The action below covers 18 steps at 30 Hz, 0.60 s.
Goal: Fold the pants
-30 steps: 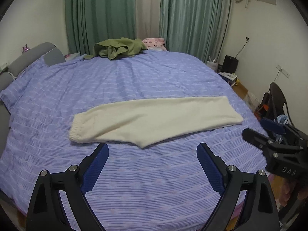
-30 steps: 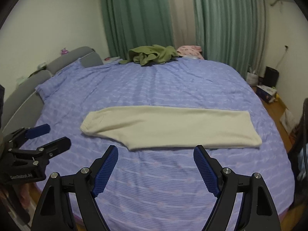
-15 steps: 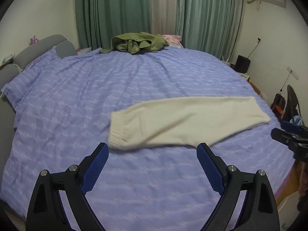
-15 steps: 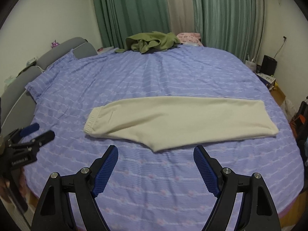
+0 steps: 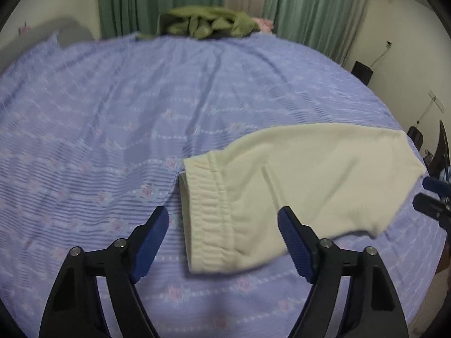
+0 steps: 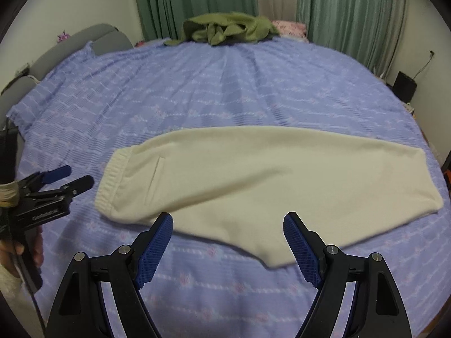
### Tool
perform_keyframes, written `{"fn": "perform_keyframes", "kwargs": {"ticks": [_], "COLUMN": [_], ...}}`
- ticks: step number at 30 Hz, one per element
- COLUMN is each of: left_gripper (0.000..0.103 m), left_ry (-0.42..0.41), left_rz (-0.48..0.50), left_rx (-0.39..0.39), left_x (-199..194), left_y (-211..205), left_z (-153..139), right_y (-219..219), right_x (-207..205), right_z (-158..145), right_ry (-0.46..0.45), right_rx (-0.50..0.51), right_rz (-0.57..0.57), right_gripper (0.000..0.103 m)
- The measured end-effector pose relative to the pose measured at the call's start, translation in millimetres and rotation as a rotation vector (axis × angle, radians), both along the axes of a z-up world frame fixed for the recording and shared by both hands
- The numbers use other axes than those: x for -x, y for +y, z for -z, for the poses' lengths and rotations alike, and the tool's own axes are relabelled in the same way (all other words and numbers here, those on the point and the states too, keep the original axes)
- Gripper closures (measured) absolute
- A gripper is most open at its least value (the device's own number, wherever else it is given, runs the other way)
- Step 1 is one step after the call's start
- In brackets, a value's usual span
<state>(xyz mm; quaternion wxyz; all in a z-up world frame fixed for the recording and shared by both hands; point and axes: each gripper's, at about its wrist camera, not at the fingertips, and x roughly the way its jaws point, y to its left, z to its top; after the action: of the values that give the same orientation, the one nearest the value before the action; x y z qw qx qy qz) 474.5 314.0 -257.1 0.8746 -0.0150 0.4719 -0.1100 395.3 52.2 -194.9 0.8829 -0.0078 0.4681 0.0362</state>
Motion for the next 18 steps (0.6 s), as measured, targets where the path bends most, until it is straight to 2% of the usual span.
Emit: {"fn": "perform_keyframes", "kwargs": {"ticks": [5,7,8,9,10,11,12,15,17,18], "left_gripper": [0.037,0.046,0.053,0.063,0.07,0.086,0.092,0.093,0.093,0.093], "left_ry": [0.132,0.178,0.188,0.203,0.199,0.181,0.148,0.105,0.09,0.075], "left_rz": [-0.026,-0.017,-0.011,0.002,-0.008,-0.016,-0.036,-0.09,-0.095,-0.097], "left_rx": [0.03,0.005,0.011,0.043,0.038,0.018,-0.032,0.021,-0.003,-0.039], "left_x": [-34.5,-42.8,-43.8,-45.3,-46.0,-45.4,-45.3,-48.5,-52.4,-54.9], "left_y": [8.9,7.4,6.6,6.4,6.4,5.8,6.4,18.3,17.4,14.8], "left_z": [44.6,60.3,63.1,66.0,64.8,62.2,56.5,40.3,38.0,37.3], "right_y": [14.2,16.7,18.1,18.9,20.1,21.9,23.6,25.1,27.2,28.0], "right_x": [-35.3,-40.4,-41.5,-41.5,-41.0,-39.6,-38.2,-35.6,-34.8,-35.2], "right_z": [29.6,35.8,39.9,42.3,44.0,45.9,47.0,44.7,39.9,38.4], "right_ry": [0.053,0.072,0.083,0.092,0.098,0.104,0.109,0.114,0.1,0.094], "right_rx": [0.019,0.013,0.012,0.01,0.008,0.011,0.015,0.005,-0.02,-0.024], "right_rz": [0.018,0.025,0.03,0.029,0.024,0.017,0.01,0.006,0.007,0.008], "right_gripper": [0.022,0.022,0.022,0.022,0.022,0.022,0.022,0.022,0.022,0.022]}}
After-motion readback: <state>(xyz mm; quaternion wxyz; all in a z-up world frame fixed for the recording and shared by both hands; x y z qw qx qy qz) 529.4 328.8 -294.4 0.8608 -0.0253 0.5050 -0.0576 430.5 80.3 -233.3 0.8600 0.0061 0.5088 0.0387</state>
